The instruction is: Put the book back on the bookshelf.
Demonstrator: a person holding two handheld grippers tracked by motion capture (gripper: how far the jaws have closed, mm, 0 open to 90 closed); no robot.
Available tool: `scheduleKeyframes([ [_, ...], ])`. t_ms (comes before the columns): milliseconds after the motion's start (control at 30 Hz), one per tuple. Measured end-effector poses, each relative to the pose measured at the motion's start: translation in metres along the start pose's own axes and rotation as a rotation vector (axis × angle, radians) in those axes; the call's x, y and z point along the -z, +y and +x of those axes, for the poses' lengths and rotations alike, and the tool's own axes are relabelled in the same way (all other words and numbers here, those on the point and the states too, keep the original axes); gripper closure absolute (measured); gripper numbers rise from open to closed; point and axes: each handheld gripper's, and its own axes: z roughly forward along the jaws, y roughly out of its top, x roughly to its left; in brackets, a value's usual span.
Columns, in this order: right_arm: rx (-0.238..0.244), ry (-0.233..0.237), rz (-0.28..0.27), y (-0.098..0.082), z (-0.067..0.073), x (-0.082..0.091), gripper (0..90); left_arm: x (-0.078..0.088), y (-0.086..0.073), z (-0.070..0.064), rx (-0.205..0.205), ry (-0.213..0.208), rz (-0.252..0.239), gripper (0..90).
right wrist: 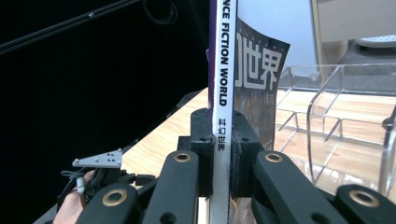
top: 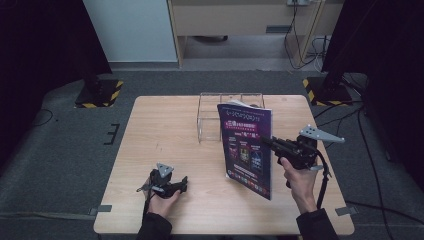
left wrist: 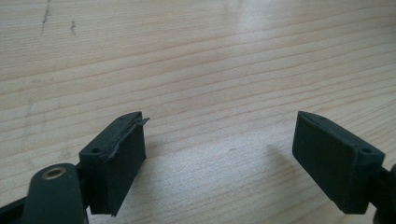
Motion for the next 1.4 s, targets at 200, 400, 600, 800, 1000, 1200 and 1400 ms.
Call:
scheduleKeyframes([
  [200,0.013,-0.022,-0.028,0.011,0.000,0.004,83.1,-0.002,0.001,-0.001,-0.023,0.016,0.014,12.8],
  [400,0.033,-0.046,-0.051,0.023,0.001,0.008,83.1,-0.004,0.002,0.000,-0.007,0.032,0.026,7.1],
  [600,0.045,-0.075,-0.080,0.035,-0.001,0.013,83.1,-0.005,0.002,0.000,-0.002,0.038,0.030,5.0],
  [800,0.052,-0.101,-0.100,0.044,-0.002,0.019,83.1,-0.005,0.002,0.000,-0.001,0.039,0.030,4.8],
  [1000,0.063,-0.132,-0.122,0.054,-0.006,0.022,83.1,-0.005,0.002,0.000,-0.001,0.039,0.030,4.9],
  [1200,0.076,-0.163,-0.126,0.060,-0.011,0.018,83.1,-0.005,0.002,0.000,-0.001,0.039,0.030,4.8],
  [1400,0.081,-0.202,-0.123,0.065,-0.020,0.010,83.1,-0.005,0.002,0.000,0.000,0.039,0.031,4.7],
])
